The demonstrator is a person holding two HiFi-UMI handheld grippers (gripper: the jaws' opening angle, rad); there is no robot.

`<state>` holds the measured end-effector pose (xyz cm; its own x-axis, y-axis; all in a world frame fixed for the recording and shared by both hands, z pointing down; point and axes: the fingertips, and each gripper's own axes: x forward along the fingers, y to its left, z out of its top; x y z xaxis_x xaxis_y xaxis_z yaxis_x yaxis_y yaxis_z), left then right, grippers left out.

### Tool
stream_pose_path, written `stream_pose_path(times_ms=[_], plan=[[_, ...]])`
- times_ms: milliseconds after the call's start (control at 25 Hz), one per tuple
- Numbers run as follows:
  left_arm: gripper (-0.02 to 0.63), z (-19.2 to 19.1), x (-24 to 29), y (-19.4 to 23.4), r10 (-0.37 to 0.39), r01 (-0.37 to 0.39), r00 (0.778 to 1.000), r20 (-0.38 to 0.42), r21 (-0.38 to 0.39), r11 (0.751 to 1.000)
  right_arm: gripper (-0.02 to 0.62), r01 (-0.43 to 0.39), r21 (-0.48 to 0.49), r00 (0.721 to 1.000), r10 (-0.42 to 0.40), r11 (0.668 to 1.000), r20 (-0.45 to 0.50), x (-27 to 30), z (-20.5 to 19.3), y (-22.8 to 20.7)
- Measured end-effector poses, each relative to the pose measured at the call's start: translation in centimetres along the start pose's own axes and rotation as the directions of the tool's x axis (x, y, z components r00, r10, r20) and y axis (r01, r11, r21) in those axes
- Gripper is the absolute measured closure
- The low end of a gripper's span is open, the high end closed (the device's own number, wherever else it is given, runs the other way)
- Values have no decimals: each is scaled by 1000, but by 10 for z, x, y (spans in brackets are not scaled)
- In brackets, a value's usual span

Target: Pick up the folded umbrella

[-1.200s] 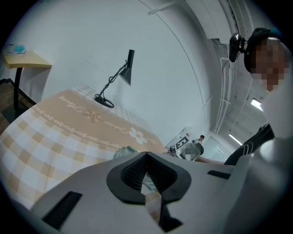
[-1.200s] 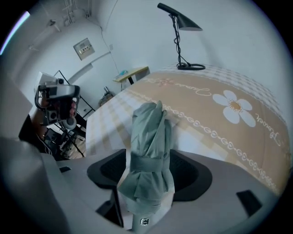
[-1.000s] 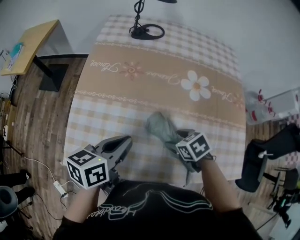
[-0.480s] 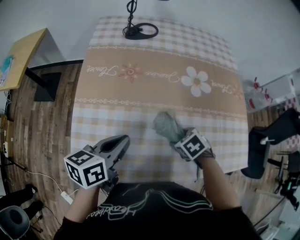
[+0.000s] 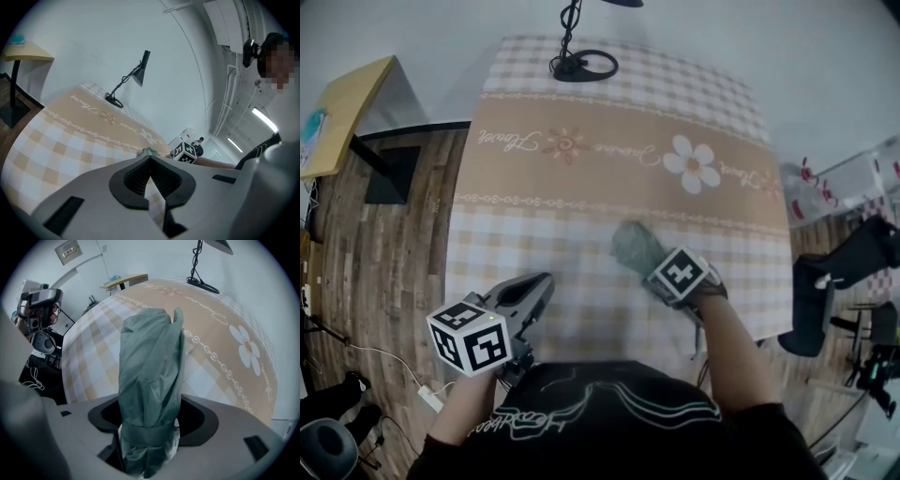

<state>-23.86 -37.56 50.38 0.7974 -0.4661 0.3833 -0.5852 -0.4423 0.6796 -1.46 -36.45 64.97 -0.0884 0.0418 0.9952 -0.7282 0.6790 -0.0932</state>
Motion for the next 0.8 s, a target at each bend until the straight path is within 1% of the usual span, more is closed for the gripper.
stream_pose_path(times_ms=[120, 200, 320, 480, 640, 800], plan=[[609, -5, -7, 2, 11, -11, 1000, 11, -13, 1000, 284, -19, 6, 1000, 19, 1000, -20, 0, 0, 4], [608, -8, -10, 3, 19, -19, 1000, 15, -17, 1000, 284, -12, -4, 1000, 12, 1000, 5, -1, 4, 0], [607, -16, -12, -2, 25, -24, 1000, 11, -24, 999, 296, 36, -29, 998, -35, 999, 47, -2, 7, -14], [607, -21, -16, -18, 31, -31, 999, 12, -8, 999, 310, 29, -42, 999, -27, 999, 45, -6, 5, -10], [607, -29, -21, -31, 38, -38, 999, 19, -5, 999, 314, 56, -67, 994, -49, 996, 92, -8, 10, -14], [607, -38, -30, -37, 73, -72, 996, 50, -15, 997, 322, 32, -53, 992, -25, 998, 126, -10, 4, -8]])
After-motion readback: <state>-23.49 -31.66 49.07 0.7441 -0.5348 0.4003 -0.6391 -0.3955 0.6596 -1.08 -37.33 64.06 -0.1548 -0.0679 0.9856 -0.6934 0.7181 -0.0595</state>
